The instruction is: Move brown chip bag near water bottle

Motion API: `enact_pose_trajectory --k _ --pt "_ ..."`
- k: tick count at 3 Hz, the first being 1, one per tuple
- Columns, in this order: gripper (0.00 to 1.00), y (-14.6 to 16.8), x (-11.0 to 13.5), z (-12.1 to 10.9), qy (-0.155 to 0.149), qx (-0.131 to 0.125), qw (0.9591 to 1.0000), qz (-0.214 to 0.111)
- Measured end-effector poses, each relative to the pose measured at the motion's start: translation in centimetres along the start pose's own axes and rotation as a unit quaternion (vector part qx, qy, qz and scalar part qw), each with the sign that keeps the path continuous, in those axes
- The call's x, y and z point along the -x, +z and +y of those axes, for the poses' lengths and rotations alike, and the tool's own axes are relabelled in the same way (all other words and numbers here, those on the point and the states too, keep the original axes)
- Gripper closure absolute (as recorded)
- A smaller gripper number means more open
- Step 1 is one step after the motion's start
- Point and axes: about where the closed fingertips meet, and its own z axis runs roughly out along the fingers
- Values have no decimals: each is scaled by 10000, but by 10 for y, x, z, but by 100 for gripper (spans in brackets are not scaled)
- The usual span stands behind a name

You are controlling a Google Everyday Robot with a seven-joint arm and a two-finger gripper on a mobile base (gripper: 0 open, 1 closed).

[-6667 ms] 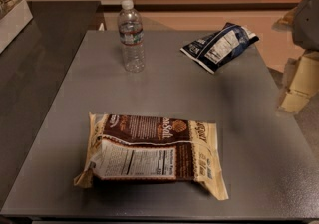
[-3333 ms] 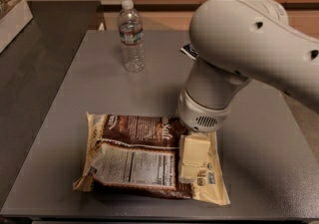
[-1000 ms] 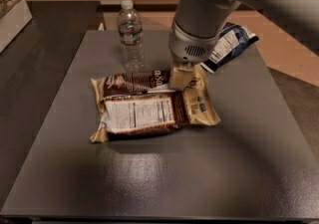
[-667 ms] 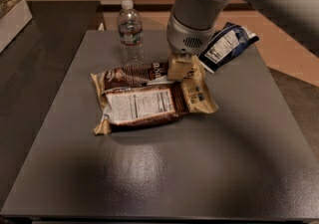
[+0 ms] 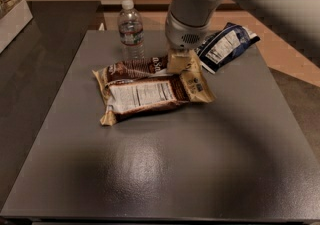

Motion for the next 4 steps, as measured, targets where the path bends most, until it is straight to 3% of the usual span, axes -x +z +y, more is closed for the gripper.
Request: enact_pose_trajectory --k 1,3,4 --pt "59 6 -2 -12 -91 -80 9999 36" --pt "12 7 0 -12 -105 -84 9999 36" --pt "0 8 0 -11 -111 -85 9999 36"
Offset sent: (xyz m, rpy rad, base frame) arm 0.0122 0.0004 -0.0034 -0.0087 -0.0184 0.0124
